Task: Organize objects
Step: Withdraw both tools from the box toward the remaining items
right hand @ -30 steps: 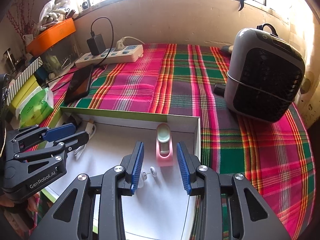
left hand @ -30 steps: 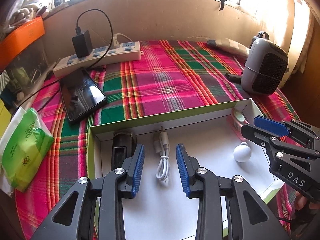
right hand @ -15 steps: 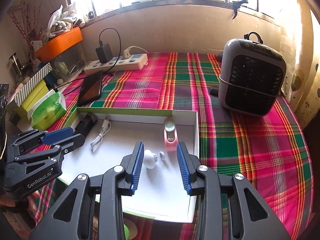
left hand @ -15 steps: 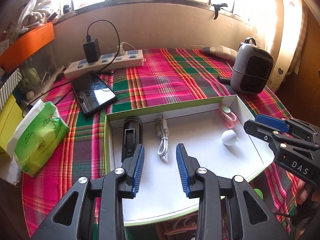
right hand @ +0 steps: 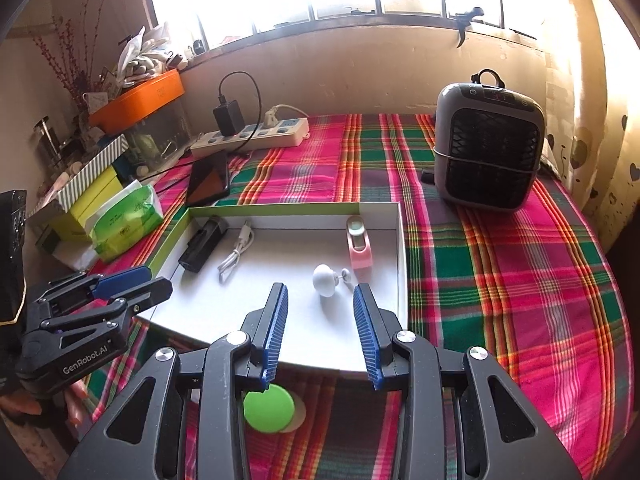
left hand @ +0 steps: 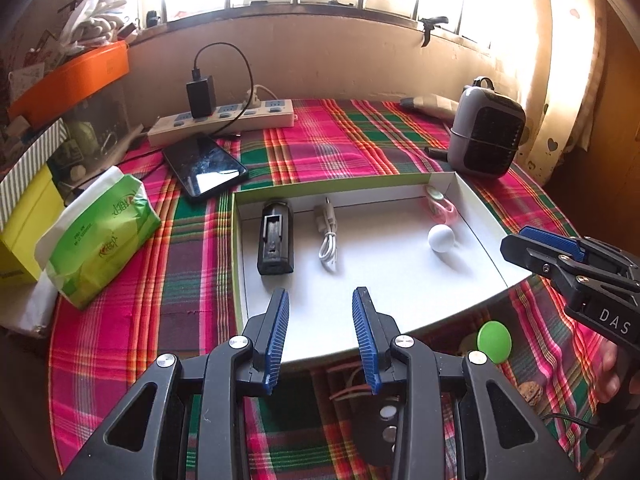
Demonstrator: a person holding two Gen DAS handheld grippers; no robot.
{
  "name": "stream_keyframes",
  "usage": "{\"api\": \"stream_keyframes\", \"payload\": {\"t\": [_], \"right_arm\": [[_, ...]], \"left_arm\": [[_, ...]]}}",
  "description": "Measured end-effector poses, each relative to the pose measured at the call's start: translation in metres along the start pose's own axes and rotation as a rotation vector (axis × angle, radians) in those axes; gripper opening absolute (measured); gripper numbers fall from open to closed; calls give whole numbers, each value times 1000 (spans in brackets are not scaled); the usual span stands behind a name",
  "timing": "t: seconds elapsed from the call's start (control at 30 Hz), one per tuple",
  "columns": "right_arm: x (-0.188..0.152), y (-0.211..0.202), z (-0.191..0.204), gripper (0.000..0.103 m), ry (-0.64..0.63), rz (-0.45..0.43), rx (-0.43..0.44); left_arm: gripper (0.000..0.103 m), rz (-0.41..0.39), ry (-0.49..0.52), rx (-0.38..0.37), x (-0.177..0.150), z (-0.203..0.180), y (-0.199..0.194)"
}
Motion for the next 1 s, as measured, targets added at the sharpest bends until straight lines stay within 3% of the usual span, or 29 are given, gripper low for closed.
{"api": "stream_keyframes", "payload": {"t": [0.33, 0.77, 0.9, 1.0], "right_arm": [[-26, -28, 3, 36, -14, 1, -11], [-65, -51, 2, 36, 17, 19, 0], [-73, -54, 2, 51, 26, 25, 14], [-78, -56, 4, 51, 16, 28, 13]], "left_arm": [[31, -9, -34, -13, -24, 2, -24], [34, -6, -58, -105, -51, -11, -40], [37, 12, -64, -112, -58, -13, -38], [38, 17, -71, -129, -61, -16, -38]]}}
Point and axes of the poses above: each gripper's, at about its wrist camera, not at the fingertips, and y roughly the way its jaws point, z to its left, x to its top, the point moved 7 cm from there along y, roughly the way its jaws point, and after that the axes turned 14 degrees about -z, right-handed, at the moved point
